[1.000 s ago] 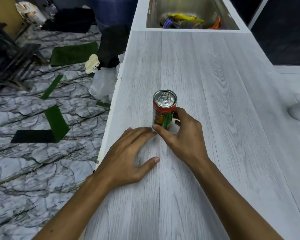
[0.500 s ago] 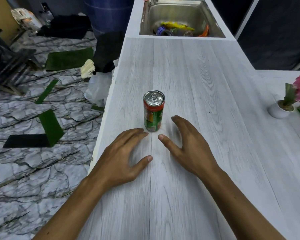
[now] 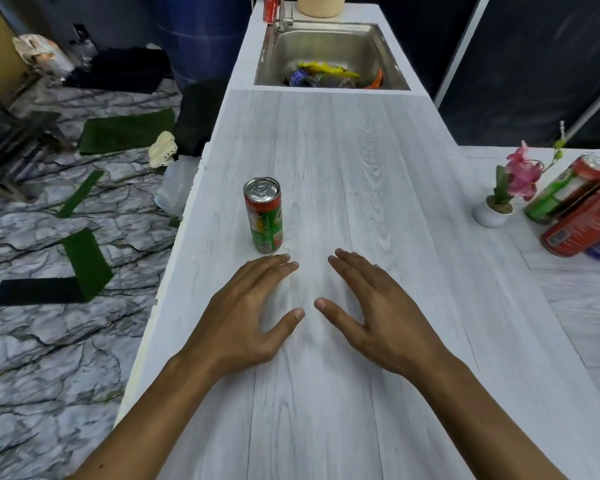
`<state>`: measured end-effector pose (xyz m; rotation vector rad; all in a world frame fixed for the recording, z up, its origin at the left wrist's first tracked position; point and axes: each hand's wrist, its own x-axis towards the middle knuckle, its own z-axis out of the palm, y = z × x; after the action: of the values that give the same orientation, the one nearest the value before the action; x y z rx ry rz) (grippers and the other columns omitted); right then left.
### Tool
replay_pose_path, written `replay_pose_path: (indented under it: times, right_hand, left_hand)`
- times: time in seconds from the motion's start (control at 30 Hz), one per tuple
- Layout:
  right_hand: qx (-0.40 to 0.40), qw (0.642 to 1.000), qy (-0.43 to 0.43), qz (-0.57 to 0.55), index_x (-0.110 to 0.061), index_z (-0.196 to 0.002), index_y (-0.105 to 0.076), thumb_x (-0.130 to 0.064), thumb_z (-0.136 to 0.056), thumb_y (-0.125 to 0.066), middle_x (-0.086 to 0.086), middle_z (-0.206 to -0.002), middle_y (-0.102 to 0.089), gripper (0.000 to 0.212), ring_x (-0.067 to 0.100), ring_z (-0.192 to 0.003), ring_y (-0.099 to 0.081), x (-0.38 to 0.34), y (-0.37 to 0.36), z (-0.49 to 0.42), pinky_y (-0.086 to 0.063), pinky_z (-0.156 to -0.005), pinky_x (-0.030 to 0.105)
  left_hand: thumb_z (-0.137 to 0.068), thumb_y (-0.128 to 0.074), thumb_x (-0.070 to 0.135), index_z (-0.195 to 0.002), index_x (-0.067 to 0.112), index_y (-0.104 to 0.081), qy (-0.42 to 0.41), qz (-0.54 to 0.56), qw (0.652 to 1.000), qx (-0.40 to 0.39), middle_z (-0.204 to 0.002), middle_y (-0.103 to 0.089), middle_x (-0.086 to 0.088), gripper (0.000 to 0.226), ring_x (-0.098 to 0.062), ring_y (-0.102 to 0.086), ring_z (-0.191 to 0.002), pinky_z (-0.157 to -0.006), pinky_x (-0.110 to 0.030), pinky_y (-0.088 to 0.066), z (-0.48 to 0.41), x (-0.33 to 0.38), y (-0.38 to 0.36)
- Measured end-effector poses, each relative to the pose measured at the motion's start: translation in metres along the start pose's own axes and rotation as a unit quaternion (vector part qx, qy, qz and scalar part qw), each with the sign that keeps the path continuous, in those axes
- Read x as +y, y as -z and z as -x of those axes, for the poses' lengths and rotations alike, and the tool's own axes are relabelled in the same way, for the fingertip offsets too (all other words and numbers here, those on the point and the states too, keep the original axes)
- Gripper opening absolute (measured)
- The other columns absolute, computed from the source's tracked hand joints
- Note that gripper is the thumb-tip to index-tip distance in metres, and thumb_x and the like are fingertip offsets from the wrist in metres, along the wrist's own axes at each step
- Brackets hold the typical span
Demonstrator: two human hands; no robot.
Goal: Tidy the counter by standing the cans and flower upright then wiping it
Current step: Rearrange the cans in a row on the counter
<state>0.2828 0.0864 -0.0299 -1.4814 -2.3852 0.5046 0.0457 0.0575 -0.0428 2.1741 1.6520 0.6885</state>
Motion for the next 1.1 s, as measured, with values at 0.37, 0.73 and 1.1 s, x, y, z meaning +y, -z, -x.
replay_pose_path:
  times: [0.37,0.73,1.1]
  right_hand:
    - [0.013,0.999,-0.043,0.023,-0.035,-0.16,-0.023,-0.075,-0.099,-0.024,-0.016,-0.167,-0.013,0.073,0.001,-0.154,-0.006,0.06,0.03,0.073,-0.007,-0.125,0.028]
    - [0.053,0.991,-0.115,0.041,-0.03,-0.16,-0.027,-0.071,-0.1,-0.024,-0.01,-0.168,-0.015,0.072,0.007,-0.155,-0.004,0.131,0.077,0.135,-0.012,-0.126,0.04]
    - [0.07,0.984,-0.157,0.051,-0.028,-0.159,-0.029,-0.068,-0.1,-0.027,-0.007,-0.168,-0.018,0.072,0.011,-0.156,-0.007,0.197,0.108,0.163,-0.014,-0.126,0.041]
  left_hand:
    - [-0.093,-0.051,0.065,-0.157,0.036,-0.034,-0.051,-0.008,0.998,-0.048,-0.166,-0.025,0.019,0.072,0.002,-0.014,-0.154,-0.126,-0.026,-0.011,-0.02,0.076,-0.052]
    - [-0.091,-0.049,0.07,-0.157,0.044,-0.028,-0.084,0.017,0.993,-0.083,-0.166,-0.015,0.028,0.074,0.008,-0.006,-0.152,-0.121,-0.02,-0.007,-0.055,0.152,-0.11]
    - [-0.09,-0.047,0.071,-0.157,0.044,-0.03,-0.107,0.018,0.989,-0.099,-0.166,-0.018,0.026,0.074,0.004,-0.011,-0.153,-0.121,-0.021,-0.012,-0.093,0.215,-0.153]
